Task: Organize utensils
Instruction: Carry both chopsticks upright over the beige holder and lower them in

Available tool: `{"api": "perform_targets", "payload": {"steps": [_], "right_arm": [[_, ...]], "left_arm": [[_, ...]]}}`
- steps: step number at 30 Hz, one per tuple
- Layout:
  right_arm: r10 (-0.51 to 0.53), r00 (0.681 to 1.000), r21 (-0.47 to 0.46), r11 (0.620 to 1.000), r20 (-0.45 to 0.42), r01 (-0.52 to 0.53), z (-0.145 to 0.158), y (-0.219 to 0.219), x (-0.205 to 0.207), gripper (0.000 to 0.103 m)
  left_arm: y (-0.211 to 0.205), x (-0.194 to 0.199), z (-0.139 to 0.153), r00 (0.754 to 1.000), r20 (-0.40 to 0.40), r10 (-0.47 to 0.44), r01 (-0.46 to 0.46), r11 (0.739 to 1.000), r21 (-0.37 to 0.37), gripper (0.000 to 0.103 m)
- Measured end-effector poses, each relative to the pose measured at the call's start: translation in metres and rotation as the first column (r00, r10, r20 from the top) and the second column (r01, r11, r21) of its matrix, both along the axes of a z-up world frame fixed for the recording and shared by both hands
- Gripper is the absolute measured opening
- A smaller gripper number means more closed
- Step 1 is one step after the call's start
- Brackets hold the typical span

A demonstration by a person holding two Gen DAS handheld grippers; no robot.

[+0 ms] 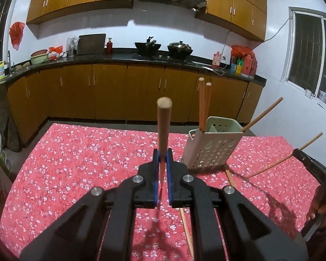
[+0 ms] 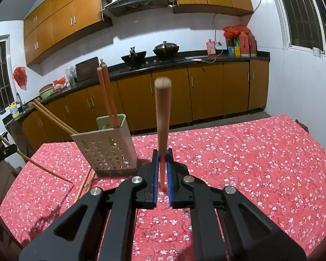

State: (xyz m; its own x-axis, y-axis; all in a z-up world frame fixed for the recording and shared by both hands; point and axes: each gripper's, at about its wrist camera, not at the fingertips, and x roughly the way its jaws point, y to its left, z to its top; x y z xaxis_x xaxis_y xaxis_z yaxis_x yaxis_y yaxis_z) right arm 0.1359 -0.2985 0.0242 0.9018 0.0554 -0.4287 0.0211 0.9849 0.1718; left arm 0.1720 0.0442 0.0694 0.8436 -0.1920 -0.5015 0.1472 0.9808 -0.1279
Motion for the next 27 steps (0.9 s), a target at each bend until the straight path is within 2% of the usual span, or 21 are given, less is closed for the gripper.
{"api": "perform_targets", "payload": {"steps": [7,14,22,27], "right_arm": [[0.086,0.992,0.050,0.995,0.096,-0.091,0.039,0.010,-0.011,0.008],[0.170,0.958,0.080,0.978,0.233,-0.193,0.084,0.025,-0.021,0.008],[0.158,0.936,0.028,0.984,0.314,-0.176,0.104,0.046,-0.008,0.008],[0.147,0.947,-0.015,0.989,0.284,-0.149,0.098,0.059,0.022,0.008]], "left_arm": [[-0.019,-0.014,0.031,0.994,0.068,-0.089,0.089,0.996,-0.010,0.008],[-0.041,-0.026,0.071,0.972,0.153,-0.176,0.182,0.983,-0.027,0.007],[-0.066,-0.014,0.107,0.951,0.270,-0.148,0.155,0.988,-0.004,0.007],[-0.076,0.018,0.098,0.968,0.222,-0.119,0.123,0.992,-0.004,0.007]]}}
